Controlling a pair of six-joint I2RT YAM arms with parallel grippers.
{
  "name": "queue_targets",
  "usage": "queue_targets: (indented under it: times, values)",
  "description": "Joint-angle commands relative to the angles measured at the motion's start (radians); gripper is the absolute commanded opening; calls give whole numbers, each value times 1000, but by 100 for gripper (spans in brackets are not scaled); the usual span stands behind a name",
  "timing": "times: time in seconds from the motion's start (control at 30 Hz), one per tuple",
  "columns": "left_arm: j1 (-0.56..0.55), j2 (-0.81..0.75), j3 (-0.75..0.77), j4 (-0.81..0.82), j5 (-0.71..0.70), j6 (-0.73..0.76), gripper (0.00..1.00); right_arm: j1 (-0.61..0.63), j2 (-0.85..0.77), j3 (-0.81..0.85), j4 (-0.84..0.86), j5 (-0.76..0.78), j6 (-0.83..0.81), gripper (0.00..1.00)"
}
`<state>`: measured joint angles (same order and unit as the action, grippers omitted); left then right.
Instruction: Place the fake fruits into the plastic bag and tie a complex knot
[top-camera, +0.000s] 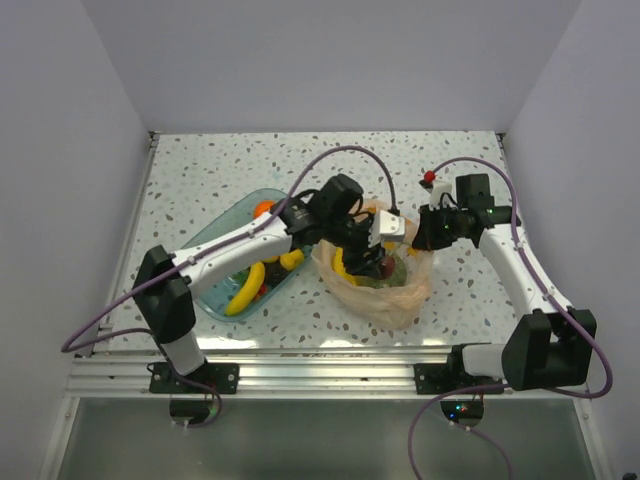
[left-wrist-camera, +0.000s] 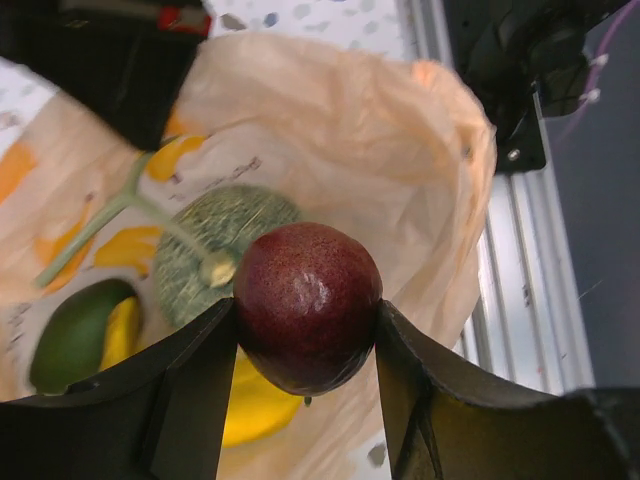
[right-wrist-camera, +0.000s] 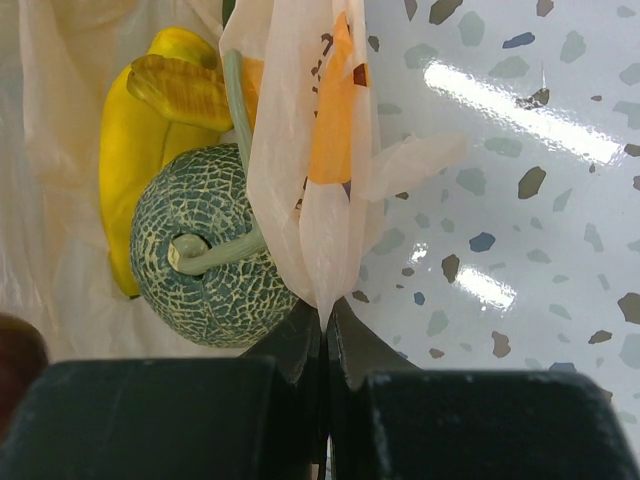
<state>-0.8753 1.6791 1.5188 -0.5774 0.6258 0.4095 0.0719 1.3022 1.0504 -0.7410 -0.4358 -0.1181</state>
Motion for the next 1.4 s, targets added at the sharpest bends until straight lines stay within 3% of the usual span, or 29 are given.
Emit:
queue_targets:
  times: [0.0,0.07,0.17,0.27,0.3,0.47,0.7,0.93,1.13,1.27,1.37]
  values:
    - [-97,50,67,180,83,-142,32,3,-17,14,-9,9,-17,0]
    - [-138,94,41,221,109,-199,33,2,-17,14,-12,25,-20,0]
    - [-160,146,3,298,120,-253,43,3,-14,14,-32,26,-29,0]
    - [-159,150,3,289,69,-255,65,2,-27,11,-38,28,-38,0]
    - [-156,136,7,278,25,-242,77,3,-30,10,-40,34,-44,0]
    - [-58,-23,-43,232,-15,-209,100,2,-40,-1,-29,23,-51,0]
    - [177,-264,-132,140,-66,-178,97,2,-38,-10,-21,-6,-48,0]
    - [473,-380,-295,5,-112,-9,89,2,-32,-9,-15,-21,-48,0]
    - [510,-309,-350,-156,-100,233,85,2,-27,-9,-17,-21,-48,0]
    - [510,-283,-416,-81,-121,318,85,3,-24,-9,-18,-23,-41,0]
    - [510,-230,-375,-87,-170,418,85,2,-27,-3,-29,-21,-45,0]
